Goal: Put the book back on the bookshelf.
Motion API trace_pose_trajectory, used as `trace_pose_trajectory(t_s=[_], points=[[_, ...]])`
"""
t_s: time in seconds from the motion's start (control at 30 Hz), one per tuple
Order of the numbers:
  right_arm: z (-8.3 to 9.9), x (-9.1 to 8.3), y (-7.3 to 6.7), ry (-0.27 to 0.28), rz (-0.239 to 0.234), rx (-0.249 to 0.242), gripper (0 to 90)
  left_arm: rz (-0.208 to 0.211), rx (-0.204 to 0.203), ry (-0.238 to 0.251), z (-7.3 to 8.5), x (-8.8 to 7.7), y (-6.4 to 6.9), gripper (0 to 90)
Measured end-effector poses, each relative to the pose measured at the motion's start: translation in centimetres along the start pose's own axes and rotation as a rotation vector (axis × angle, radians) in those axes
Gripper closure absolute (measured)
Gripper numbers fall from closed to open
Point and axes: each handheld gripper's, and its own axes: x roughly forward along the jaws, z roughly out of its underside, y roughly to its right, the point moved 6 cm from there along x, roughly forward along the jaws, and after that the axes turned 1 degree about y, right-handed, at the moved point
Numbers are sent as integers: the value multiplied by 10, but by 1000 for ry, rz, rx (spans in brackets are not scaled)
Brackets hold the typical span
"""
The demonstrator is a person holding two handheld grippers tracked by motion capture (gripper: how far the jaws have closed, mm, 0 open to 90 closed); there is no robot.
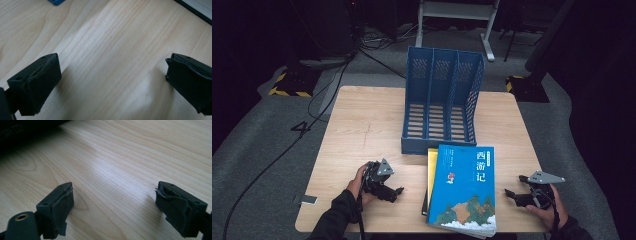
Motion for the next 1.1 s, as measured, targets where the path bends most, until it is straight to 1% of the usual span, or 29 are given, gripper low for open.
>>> trace_pose_trajectory(t_s=[0.13, 0.27, 0.3, 0.4, 0.47, 0.5, 0.53, 0.57, 0.63, 0.67, 0.7, 0.77, 0.8, 0.87, 0.93, 0.97, 1.03, 1.1], points=[[0, 0, 1, -2, -1, -6, 148, 12, 8, -2, -4, 3, 0, 0], [-1, 0, 1, -10, -4, -10, 146, 1, -1, 0, -2, 1, 3, 5], [-1, -1, 2, -20, 3, -11, 161, -6, -1, -1, -1, 1, 4, 5], [-1, -4, 1, -31, -1, -10, 181, -14, -12, 1, -1, 0, 6, 10], [-2, -5, 1, -26, -3, -6, 184, -18, -17, 3, 0, 0, 8, 10], [-6, -11, -2, 1, -28, -3, 178, -12, -14, 4, 0, 0, 10, 10], [-6, -11, -2, 1, -28, -3, 178, -6, -4, 2, 0, 0, 12, 10], [-11, -17, -6, 12, -47, -1, 184, -8, -10, 2, -1, 1, 15, 7], [-14, -20, -9, 22, -51, 0, 190, -8, -8, 2, -4, 3, 19, 7], [-20, -27, -13, 45, -63, -1, 198, -1, 1, 4, -5, 5, 22, 7], [-20, -27, -13, 45, -63, -1, 198, -1, 1, 4, -5, 5, 22, 7], [-27, -32, -19, 66, -78, -7, 200, 1, 5, 1, -6, 6, 24, 7], [-33, -37, -25, 77, -84, -15, 203, 1, 4, -1, -7, 6, 25, 6], [-36, -39, -27, 83, -87, -21, 205, 1, -2, 1, -7, 7, 26, 6], [-45, -44, -34, 100, -97, -31, 204, 3, 1, 0, -8, 7, 28, 6], [-48, -47, -35, 105, -94, -37, 200, 3, 6, 1, -8, 8, 28, 6], [-51, -50, -36, 116, -96, -37, 200, 7, 6, 2, -9, 9, 29, 5], [-62, -61, -37, 158, -110, -8, 210, 9, 10, 0, -10, 10, 30, 4]])
